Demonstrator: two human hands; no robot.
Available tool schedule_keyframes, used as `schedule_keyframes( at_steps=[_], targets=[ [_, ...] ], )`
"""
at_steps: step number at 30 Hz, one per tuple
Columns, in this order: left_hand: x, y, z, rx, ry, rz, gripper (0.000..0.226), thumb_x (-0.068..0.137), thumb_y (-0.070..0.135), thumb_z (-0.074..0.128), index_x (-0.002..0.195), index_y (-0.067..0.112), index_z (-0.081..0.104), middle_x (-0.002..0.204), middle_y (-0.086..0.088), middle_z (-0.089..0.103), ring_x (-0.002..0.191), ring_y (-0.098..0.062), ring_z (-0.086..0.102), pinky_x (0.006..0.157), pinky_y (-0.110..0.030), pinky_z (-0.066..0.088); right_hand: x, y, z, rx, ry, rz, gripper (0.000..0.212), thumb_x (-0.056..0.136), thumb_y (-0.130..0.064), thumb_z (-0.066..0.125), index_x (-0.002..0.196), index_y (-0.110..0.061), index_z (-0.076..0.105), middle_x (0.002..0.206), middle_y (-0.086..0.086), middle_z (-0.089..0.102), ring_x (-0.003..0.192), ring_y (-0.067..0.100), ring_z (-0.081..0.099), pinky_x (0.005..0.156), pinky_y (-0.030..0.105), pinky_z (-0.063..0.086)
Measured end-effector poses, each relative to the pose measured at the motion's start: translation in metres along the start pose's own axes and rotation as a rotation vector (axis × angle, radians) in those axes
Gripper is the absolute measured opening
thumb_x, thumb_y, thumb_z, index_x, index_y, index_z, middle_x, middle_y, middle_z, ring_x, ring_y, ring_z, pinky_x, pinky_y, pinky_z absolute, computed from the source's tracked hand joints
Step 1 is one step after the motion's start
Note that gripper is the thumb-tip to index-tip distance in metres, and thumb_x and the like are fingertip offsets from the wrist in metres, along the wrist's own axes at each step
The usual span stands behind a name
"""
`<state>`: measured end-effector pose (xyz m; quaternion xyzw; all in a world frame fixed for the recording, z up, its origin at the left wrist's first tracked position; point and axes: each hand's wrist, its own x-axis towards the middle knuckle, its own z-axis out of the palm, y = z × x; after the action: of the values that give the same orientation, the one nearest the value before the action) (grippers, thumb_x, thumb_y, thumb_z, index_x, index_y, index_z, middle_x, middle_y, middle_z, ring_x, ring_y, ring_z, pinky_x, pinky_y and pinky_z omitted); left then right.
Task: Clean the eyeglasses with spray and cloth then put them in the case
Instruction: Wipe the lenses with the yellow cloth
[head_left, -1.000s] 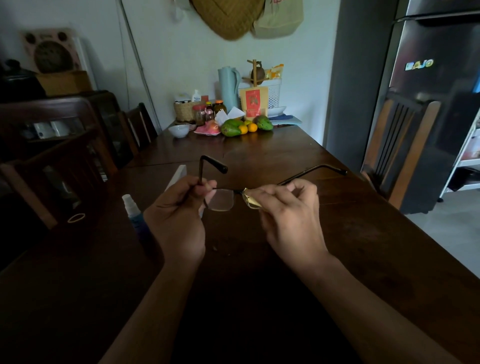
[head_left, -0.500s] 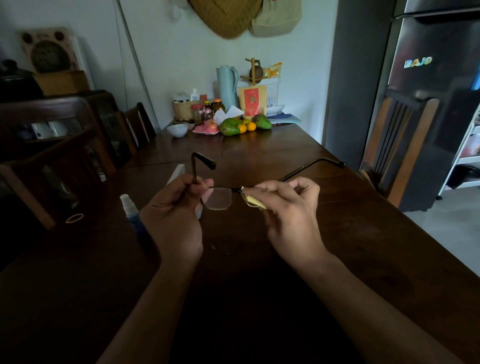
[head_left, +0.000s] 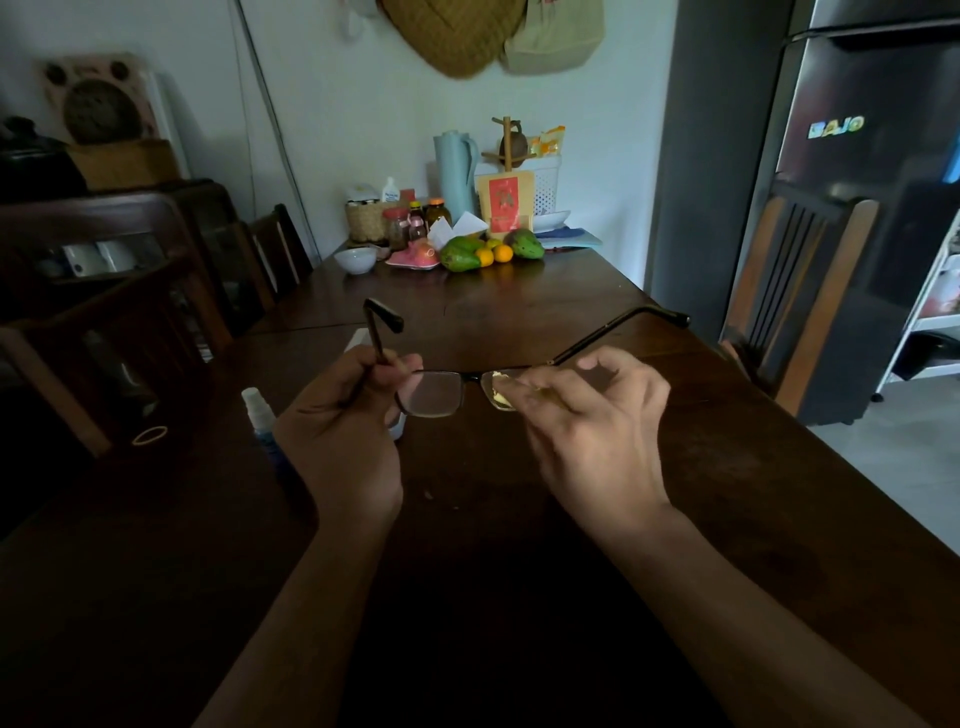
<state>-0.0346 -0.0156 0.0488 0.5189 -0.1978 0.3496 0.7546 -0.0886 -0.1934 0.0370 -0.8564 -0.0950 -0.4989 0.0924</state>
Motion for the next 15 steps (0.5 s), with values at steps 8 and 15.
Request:
schedule_keyframes(
  at_steps=[8,15],
  targets=[
    [0.000,0.001,0.001,0.025,0.020,-0.019,0.019,0.079,-0.015,0.066,0.093,-0.003,0.068,0.079,0.004,0.076,0.086,-0.016,0.075,0.075,-0.025,0.057,0.002,0.010,-0.001,0.105,-0.053,-0.004,0.032,0.085,-0.021,0.077,0.113,-0.035,0.074,0.112,-0.019,0.070,0.109,0.031,0.052,0.083,0.046,0.040],
    [-0.001,-0.001,0.000,0.050,0.031,-0.005,0.015,0.078,-0.009,0.069,0.093,-0.006,0.069,0.081,0.007,0.076,0.089,-0.018,0.075,0.075,-0.025,0.057,0.001,0.013,0.000,-0.004,-0.022,0.033,0.022,0.085,-0.034,0.075,0.107,-0.036,0.075,0.112,-0.019,0.071,0.111,0.022,0.037,0.083,0.036,0.025]
  ],
)
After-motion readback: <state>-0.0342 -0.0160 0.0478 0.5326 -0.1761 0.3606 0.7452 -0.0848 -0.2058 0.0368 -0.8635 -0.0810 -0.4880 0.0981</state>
